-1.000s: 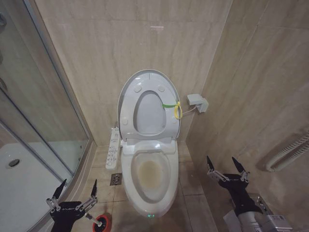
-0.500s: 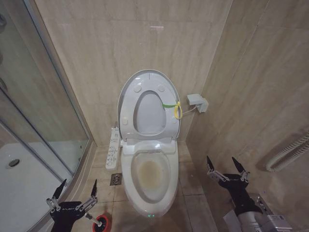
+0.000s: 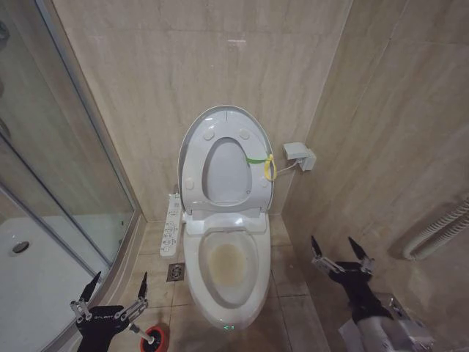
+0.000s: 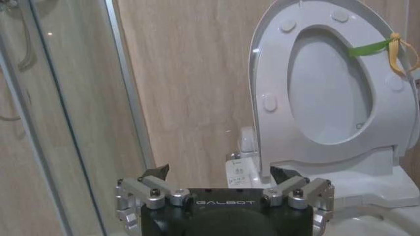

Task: Open the toilet lid, clean the toilet bowl with a toilet brush, close the toilet lid, and flush.

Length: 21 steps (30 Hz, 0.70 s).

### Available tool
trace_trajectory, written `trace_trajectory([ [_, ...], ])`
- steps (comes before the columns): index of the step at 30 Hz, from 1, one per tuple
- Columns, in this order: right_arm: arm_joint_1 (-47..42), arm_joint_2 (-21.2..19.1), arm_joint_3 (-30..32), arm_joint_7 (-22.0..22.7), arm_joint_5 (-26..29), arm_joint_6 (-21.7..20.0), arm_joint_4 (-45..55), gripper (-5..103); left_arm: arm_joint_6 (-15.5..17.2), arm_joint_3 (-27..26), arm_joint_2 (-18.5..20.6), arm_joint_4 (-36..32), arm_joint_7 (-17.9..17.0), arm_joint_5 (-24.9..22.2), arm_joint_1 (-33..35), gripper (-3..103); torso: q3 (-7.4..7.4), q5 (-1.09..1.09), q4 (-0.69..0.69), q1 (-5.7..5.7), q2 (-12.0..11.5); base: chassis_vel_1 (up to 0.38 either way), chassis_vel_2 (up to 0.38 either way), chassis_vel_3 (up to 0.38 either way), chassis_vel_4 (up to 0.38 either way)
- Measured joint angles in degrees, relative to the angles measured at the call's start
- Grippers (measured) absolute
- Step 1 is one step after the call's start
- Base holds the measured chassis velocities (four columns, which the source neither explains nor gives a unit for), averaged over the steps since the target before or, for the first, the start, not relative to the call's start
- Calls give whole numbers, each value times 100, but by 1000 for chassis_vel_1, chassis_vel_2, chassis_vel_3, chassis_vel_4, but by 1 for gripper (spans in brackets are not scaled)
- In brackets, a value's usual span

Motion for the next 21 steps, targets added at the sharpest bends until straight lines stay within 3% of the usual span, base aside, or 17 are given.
trace_trajectory([
  [14,2401,-1129,-666,-19,531,-381,-2409,100,0,1,0,0,1,0,0,100,1,2,3,1,-1,0,0,0,0],
  [18,2436,-1291,-616,-20,894,-334,-2126,100,0,0,0,1,0,0,0,100,0,-8,-2,0,0,0,0,0,0],
  [21,2392,-1290,-602,-21,899,-274,-2074,100,0,0,0,0,0,0,0,100,1,3,-2,1,-1,0,0,0,0],
])
